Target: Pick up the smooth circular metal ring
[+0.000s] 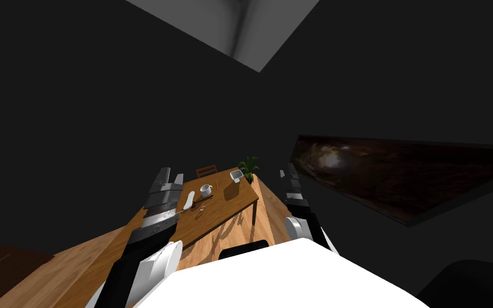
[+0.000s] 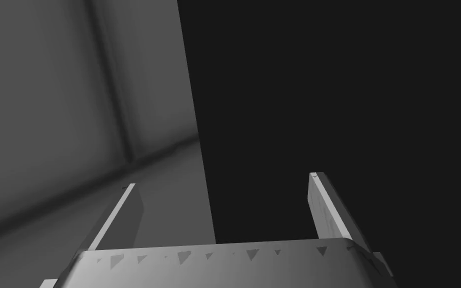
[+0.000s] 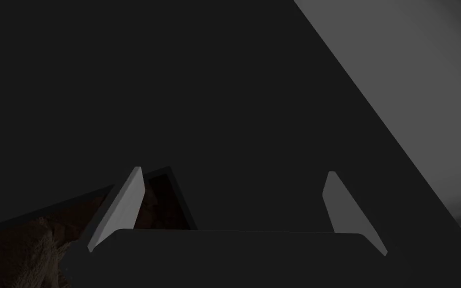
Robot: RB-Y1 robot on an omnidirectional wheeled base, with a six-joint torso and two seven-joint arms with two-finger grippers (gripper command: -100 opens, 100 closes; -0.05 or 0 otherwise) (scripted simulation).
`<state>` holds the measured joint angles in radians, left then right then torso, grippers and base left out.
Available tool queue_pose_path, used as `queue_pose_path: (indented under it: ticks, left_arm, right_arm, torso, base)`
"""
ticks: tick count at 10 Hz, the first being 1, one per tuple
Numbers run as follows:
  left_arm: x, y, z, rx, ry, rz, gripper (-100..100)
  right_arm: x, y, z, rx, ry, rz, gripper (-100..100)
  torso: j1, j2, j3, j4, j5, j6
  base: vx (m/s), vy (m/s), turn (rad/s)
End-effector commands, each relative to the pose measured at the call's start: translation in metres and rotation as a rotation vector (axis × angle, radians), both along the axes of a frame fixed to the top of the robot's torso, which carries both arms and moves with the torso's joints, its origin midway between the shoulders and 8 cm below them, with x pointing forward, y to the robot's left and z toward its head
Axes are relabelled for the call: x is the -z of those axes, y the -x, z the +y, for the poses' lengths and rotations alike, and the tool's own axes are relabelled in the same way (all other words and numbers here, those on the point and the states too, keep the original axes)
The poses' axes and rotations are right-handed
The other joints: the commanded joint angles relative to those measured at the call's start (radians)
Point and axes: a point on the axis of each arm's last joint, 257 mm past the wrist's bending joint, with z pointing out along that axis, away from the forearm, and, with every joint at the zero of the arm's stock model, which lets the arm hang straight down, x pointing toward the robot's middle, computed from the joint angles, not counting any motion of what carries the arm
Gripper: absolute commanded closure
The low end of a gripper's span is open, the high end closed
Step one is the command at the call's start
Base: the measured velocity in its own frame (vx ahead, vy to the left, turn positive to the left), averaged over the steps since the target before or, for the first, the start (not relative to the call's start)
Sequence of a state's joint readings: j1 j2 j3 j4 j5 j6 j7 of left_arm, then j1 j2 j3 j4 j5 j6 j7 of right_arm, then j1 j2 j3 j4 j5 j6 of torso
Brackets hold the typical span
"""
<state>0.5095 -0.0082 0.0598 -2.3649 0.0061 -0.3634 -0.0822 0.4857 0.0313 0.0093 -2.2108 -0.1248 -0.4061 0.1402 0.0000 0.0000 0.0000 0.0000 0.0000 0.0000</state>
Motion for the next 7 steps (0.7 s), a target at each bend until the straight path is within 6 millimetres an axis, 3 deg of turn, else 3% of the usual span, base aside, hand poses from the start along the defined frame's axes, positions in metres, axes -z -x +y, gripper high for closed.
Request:
queue_pose_path:
  ticks: [1, 7]
  left_arm:
    - [0.005, -0.005, -0.003, 0.017, -0.026, 0.02, -100]
    - [0.052, -0.043, -0.003, 0.058, -0.084, 0.181, -100]
  right_arm:
    - [0.0, 0.0, 0.0, 0.0, 0.0, 0.0, 0]
    - [0.0, 0.0, 0.0, 0.0, 0.0, 0.0, 0]
  torso:
    - [0.0, 0.0, 0.0, 0.0, 0.0, 0.0]
    - [0.002, 0.005, 0.003, 0.001, 0.001, 0.0]
  base:
    - [-0.012, 0.009, -0.038]
    - [-0.059, 0.028, -0.09]
